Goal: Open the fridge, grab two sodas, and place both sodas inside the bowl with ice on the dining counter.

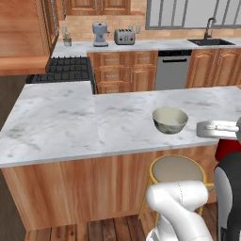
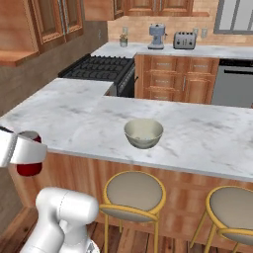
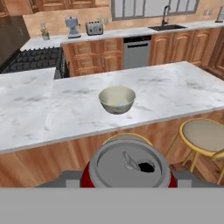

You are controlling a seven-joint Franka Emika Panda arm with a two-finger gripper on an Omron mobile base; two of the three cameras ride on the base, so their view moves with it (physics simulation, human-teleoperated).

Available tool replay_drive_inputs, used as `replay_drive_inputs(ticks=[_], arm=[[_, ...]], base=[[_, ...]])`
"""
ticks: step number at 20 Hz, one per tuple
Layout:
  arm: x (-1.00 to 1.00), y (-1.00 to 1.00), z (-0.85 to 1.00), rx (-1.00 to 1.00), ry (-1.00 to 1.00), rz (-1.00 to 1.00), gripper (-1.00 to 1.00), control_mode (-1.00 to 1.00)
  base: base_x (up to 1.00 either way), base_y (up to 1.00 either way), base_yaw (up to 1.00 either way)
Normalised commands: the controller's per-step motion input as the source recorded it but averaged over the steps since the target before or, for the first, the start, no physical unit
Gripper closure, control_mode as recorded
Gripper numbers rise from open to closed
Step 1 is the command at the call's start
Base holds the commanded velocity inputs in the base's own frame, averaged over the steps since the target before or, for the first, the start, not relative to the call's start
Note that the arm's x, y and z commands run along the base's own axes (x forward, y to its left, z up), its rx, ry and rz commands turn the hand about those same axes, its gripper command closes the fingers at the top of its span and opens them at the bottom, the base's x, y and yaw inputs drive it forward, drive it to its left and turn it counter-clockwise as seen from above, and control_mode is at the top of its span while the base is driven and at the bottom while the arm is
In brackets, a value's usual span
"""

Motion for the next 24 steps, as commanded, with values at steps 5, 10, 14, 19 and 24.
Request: replay_drive_inputs(ticks=[5,10,14,19,24], arm=[[1.0,0.0,0.0,0.04,0.16,-0.15,1.0,-1.0],[1.0,-0.15,0.0,0.05,0.22,-0.03,1.0,-1.0],[1.0,-0.4,-0.06,0.08,0.17,0.0,1.0,-1.0],[0.96,-0.45,-0.25,0.06,0.15,0.03,1.0,-1.0],[0.91,-0.38,-0.41,0.01,0.15,0.01,1.0,-1.0]], base=[[0.0,0.0,0.0],[0.0,0.0,0.0],[0.0,0.0,0.0],[0.0,0.0,0.0],[0.0,0.0,0.0]])
